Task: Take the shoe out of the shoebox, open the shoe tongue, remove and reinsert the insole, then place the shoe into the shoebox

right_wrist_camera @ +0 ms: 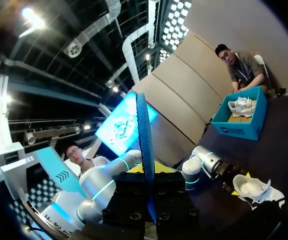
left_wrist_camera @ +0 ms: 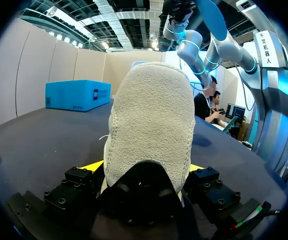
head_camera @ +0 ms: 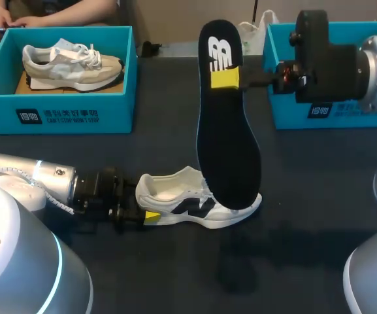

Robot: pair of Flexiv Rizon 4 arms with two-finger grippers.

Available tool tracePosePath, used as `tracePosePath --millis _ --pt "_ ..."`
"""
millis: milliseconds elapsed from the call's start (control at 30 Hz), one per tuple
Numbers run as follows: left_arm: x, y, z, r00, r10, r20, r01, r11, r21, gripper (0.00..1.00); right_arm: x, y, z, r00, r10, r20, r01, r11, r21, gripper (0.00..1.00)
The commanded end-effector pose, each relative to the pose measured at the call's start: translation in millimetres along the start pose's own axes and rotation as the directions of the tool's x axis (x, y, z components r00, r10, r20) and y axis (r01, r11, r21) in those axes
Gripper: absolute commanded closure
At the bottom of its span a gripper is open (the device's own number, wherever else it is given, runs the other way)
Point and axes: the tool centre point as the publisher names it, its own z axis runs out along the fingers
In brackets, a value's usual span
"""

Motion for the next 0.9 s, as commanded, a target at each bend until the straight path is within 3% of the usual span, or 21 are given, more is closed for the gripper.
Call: tracePosePath --millis 33,800,833,900 --pt "-0.1 0.4 0.2 1.0 -0.001 -0.001 0.001 1.0 -0.003 1.0 -4.2 7.4 5.9 1.0 -0.003 -0.006 0.003 1.0 0.009 1.0" --pt "-0.1 0.4 0.2 1.0 -0.001 -0.001 0.001 1.0 -0.003 1.0 -2.4 8.6 7.3 1.0 -0.013 -0.001 0.013 1.0 -0.001 1.0" --pt "0.0 0.2 -1.4 1.0 -0.002 0.002 0.002 1.0 -0.005 0.91 -2.4 8.6 7.3 1.0 -0.013 -0.001 0.013 1.0 -0.001 1.0" --pt "-0.7 -0.2 -3.8 1.0 -0.003 0.007 0.003 1.0 -0.013 0.26 -2.4 8.6 7.3 1.0 -0.013 -0.001 0.013 1.0 -0.001 1.0"
